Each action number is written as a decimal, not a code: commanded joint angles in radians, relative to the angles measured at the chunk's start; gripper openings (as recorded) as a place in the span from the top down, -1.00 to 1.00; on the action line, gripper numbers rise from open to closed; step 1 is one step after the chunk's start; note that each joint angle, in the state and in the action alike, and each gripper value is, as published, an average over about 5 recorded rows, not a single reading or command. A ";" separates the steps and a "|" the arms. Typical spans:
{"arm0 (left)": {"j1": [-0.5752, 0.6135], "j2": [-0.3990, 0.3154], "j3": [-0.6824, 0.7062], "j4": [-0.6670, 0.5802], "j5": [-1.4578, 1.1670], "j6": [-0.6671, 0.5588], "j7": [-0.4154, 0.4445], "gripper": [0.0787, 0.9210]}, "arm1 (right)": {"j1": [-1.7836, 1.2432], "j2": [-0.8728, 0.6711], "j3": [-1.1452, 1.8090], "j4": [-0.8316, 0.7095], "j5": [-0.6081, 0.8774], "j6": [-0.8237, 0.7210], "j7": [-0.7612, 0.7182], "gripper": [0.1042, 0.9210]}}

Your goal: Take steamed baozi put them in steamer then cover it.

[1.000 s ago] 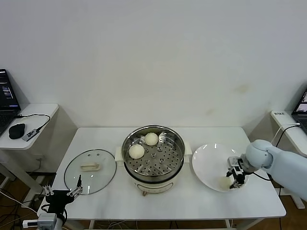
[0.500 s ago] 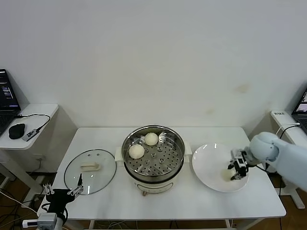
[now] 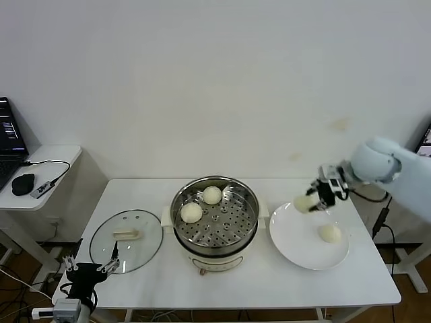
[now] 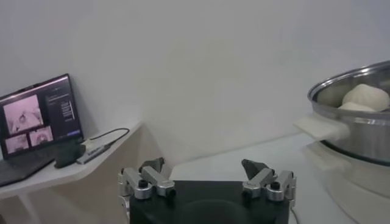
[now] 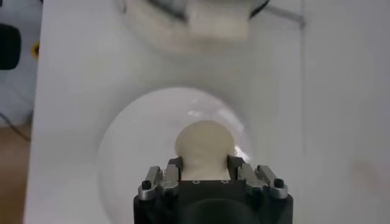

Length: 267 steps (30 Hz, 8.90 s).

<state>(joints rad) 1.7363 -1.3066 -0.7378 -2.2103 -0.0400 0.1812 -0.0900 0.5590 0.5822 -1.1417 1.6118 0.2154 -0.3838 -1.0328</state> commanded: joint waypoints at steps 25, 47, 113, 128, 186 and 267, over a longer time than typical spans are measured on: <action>0.019 -0.041 -0.040 -0.037 0.003 0.002 -0.001 -0.77 | 0.054 0.555 -0.303 -0.001 -0.099 0.386 0.187 0.07; 0.003 -0.042 -0.036 -0.017 -0.002 0.001 -0.002 -0.77 | 0.024 0.558 -0.303 -0.016 -0.346 0.528 0.183 -0.01; 0.021 0.002 -0.028 -0.027 0.014 0.010 0.006 -0.77 | -0.712 -0.065 0.504 -0.348 -0.418 0.187 0.020 -0.76; 0.016 0.006 -0.046 0.003 0.007 0.009 0.006 -0.77 | -0.718 0.069 0.512 -0.491 -0.482 0.178 0.010 -0.73; -0.001 0.008 -0.016 -0.006 0.007 0.007 0.005 -0.77 | 0.238 0.189 -0.171 -0.001 0.275 -0.189 0.065 -0.12; -0.080 -0.002 0.040 0.105 0.040 -0.017 0.009 -0.77 | -1.478 0.130 1.323 0.217 0.082 0.312 0.915 -0.76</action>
<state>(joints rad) 1.6639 -1.3096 -0.7148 -2.1453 -0.0227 0.1774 -0.0796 -0.1600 0.6860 -0.5728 1.7476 0.4040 -0.3555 -0.2956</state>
